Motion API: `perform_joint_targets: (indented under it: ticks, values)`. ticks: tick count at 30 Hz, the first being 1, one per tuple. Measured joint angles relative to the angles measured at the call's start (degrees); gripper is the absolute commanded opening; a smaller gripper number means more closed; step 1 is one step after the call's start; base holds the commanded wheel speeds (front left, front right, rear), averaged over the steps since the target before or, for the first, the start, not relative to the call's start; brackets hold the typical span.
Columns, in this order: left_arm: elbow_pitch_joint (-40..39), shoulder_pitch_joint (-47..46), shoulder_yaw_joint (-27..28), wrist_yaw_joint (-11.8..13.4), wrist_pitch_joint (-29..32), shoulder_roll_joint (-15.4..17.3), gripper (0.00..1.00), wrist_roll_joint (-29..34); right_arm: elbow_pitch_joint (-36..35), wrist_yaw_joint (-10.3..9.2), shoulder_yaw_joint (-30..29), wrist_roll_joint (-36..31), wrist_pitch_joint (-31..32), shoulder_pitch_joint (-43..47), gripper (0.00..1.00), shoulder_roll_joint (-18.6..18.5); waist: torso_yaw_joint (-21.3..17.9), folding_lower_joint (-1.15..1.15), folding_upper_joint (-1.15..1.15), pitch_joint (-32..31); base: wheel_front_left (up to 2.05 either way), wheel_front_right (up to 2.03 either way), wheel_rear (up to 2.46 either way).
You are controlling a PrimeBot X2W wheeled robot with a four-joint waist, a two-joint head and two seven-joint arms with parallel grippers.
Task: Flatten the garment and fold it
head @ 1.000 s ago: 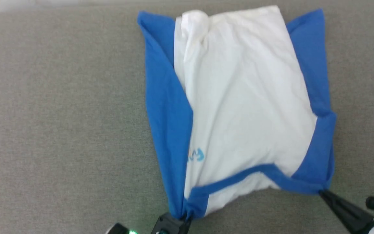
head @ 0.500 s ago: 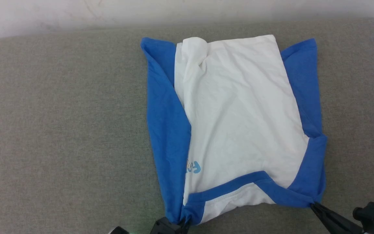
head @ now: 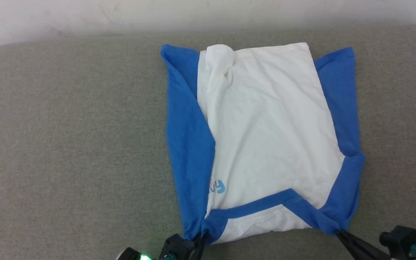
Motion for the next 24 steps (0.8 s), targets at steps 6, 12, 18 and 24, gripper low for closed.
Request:
perform_joint_targets:
  ticks: [6,12,18,24]
  values:
    - [-0.82,1.30,2.56,2.91,-5.04,-1.09,1.00,-0.01,-0.59,0.00,-1.45,0.64,-0.60,0.37,1.00,-0.47,0.41,0.00,0.00,0.32,0.00,0.00,0.00]
    - [-9.05,5.11,7.97,5.94,-10.43,-0.41,1.00,-2.50,-5.60,0.00,-7.89,2.82,-2.01,4.02,1.00,-1.01,0.88,0.00,0.00,-0.44,0.00,0.00,0.00]
    - [-18.11,4.67,16.27,12.90,-13.56,1.49,1.00,5.33,-11.47,-0.01,-23.60,-0.58,-6.02,4.98,1.00,5.94,1.40,0.00,0.00,-1.24,0.00,0.00,0.00]
    - [-21.48,4.07,19.25,18.04,-13.68,-0.71,1.00,19.13,-16.62,-0.01,-31.42,-7.70,-6.48,4.94,1.00,18.08,1.83,0.00,0.00,-1.72,0.00,0.00,0.00]
